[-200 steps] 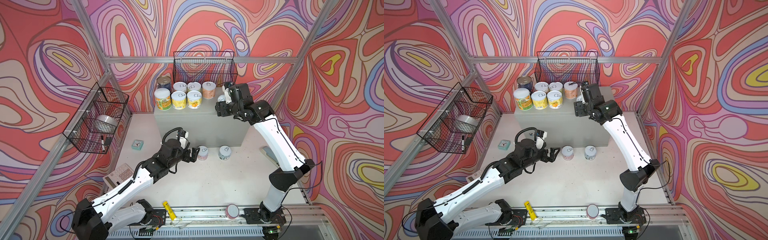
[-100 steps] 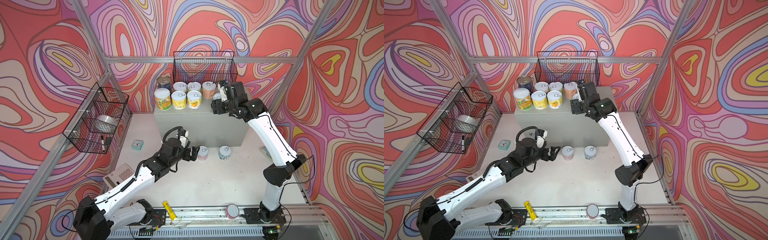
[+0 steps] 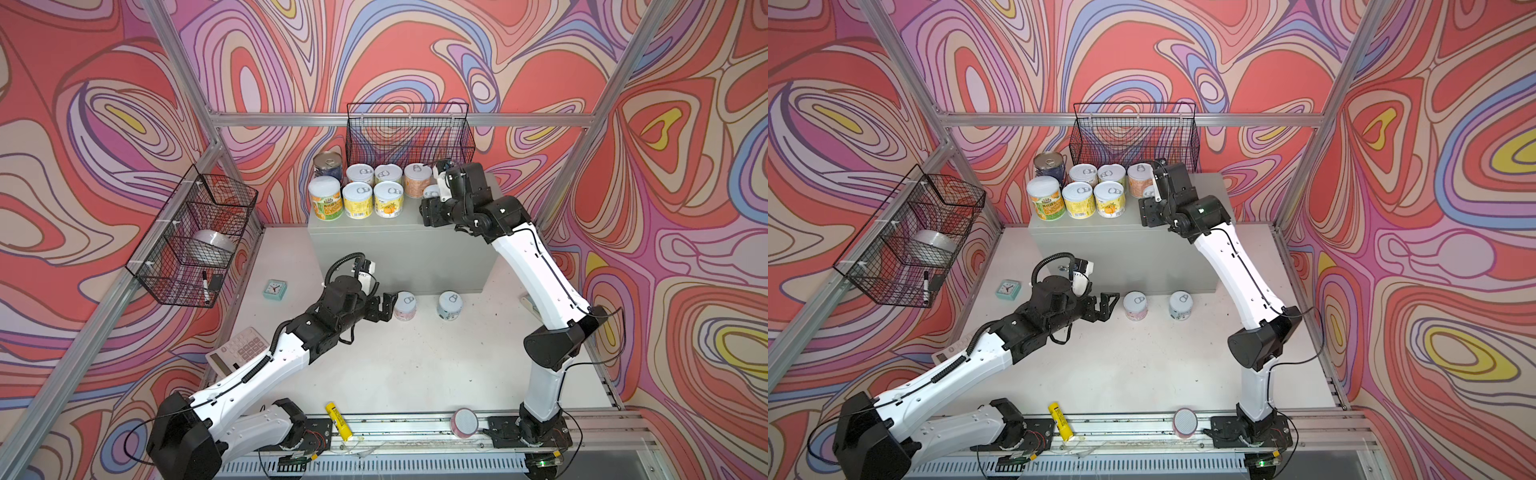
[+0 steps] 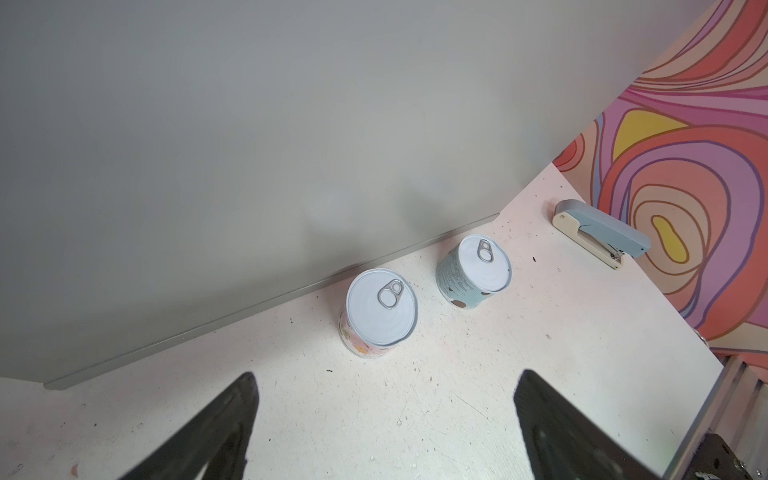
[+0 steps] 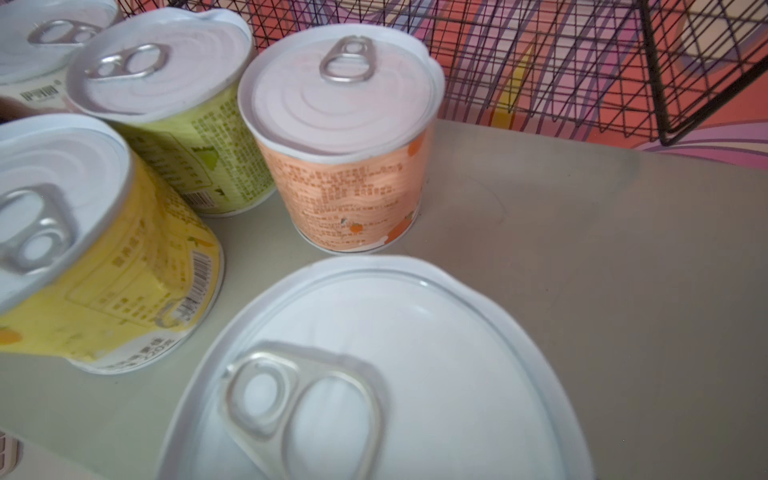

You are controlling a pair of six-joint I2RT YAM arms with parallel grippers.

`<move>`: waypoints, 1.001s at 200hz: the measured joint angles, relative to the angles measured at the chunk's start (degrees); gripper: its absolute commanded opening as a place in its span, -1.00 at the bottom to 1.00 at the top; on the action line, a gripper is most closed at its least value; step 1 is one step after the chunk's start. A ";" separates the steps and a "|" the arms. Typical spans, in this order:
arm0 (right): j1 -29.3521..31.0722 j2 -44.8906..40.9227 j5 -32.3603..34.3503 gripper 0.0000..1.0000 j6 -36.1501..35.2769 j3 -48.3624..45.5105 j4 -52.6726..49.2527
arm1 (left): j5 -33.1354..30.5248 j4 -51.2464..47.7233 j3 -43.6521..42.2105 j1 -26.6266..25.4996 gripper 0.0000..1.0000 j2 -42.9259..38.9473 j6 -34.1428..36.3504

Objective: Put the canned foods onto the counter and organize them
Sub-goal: 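Lower the teal can onto the cabinet beside the orange-labelled can, then open the right gripper to release the teal can on the cabinet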

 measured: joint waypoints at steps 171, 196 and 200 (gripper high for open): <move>-0.04 -13.94 -1.55 0.96 0.22 -10.16 13.90 | 1.66 0.76 0.00 0.28 0.95 0.57 0.00; -0.04 -19.26 1.36 0.95 0.42 -15.43 16.74 | 1.92 0.85 0.00 0.28 0.95 0.70 0.04; -0.02 -19.78 2.01 0.95 0.42 -15.89 16.81 | 1.97 0.90 0.00 0.28 0.95 0.74 0.04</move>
